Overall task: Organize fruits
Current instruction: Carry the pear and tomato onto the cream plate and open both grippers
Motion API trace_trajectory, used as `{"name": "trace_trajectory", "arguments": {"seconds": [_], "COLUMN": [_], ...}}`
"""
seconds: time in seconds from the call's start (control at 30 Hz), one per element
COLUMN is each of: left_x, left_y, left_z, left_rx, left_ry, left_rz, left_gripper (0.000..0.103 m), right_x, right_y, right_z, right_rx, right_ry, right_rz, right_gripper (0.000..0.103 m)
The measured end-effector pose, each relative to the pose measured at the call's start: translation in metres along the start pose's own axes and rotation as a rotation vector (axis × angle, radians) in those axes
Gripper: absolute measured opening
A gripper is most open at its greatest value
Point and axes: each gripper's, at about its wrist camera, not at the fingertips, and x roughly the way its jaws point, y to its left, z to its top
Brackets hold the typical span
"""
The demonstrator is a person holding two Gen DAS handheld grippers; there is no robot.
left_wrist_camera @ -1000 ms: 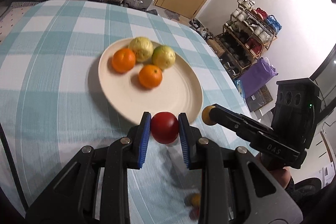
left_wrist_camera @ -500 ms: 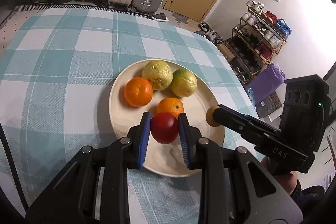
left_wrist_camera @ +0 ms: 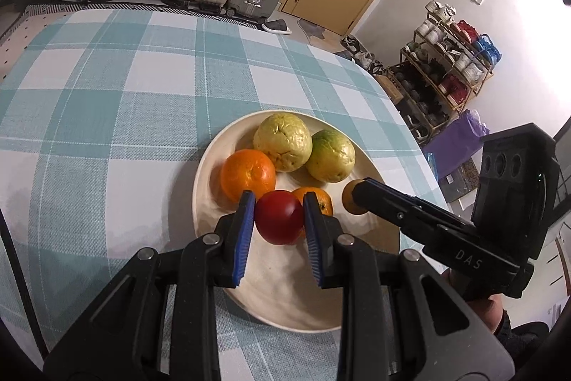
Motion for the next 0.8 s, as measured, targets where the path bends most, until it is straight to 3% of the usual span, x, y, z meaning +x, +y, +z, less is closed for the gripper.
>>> {"name": "trace_trajectory", "arguments": {"seconds": [0.17,0.23,0.3,0.43,0.57,0.8], "left_x": [-0.001,-0.004,-0.007,-0.015,-0.027,-0.050], "left_y": [-0.002,-0.003,-0.003,-0.002,-0.004,-0.018], "left_z": [0.002,0.002,0.001,-0.003,-0.008,-0.023], "left_rx": [0.003,0.004,0.002,-0.008,-0.010,0.011], "left_ry": [-0.010,-0.015,-0.015,-0.029,-0.049,-0.066], "left_rz": [-0.003,-0.001,0.003,0.021,0.034,0.065], "left_gripper": [0.025,0.025,0.025,0.025,0.041,0.044], "right_x": [0.005,0.002,-0.003,-0.014,-0.025,-0.049], "right_y": [0.004,0.005,0.003,0.001,-0.001,0.002], "right_z": [0.001,0.001,0.002,0.002,-0.002,-0.013], "right_rx": [-0.014,-0.019,-0.012,0.000,0.006,0.005], "right_ry": [-0.007,-0.021,-0.046,-0.065,-0.081,-0.113], "right_rz": [0.001,-0.004,-0.007,0.002,-0.006,-0.007], "right_gripper": [0.031,0.052,0.060,0.064,0.068,0.074]}}
